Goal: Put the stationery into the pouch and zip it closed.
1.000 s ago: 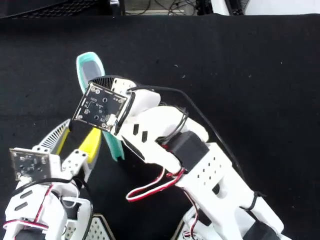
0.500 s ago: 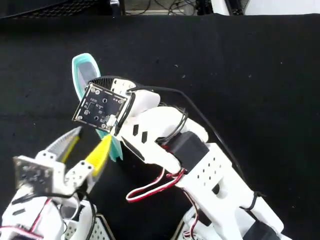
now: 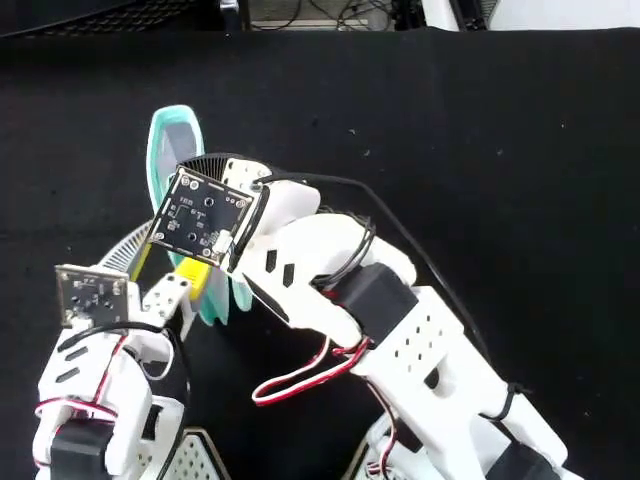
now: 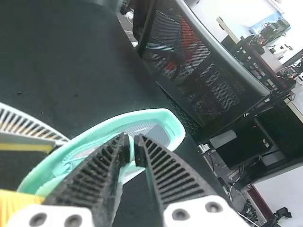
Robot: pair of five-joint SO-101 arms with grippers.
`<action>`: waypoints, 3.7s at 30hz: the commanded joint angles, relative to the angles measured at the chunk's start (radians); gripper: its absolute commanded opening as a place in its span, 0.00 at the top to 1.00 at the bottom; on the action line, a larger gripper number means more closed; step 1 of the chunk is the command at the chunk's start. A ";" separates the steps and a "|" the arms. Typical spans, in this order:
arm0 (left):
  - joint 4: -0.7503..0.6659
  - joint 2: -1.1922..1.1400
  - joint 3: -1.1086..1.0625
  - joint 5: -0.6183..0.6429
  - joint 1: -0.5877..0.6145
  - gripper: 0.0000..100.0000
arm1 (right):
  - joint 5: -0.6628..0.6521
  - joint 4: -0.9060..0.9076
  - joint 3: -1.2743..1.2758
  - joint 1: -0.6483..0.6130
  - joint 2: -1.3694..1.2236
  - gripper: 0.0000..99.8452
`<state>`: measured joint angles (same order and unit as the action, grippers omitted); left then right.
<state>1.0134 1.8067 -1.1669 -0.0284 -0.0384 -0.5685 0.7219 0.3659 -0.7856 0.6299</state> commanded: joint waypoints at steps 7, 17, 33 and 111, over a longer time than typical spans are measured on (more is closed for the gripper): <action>-0.021 -0.003 0.030 -0.002 0.012 0.81 | -0.014 -0.005 -0.005 0.018 0.025 0.99; -0.021 -0.003 0.031 -0.037 0.013 0.97 | -0.014 -0.005 -0.005 0.018 0.025 0.99; -0.028 -0.003 0.030 -0.037 0.021 0.97 | -0.008 0.193 -0.114 -0.003 -0.038 0.89; -0.028 -0.003 0.030 0.031 0.065 0.97 | 0.121 0.135 -0.091 -0.166 -0.035 0.86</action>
<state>1.0104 1.8036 -1.1669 -0.0069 0.0353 -0.4565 0.8800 0.2770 -0.9406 0.5577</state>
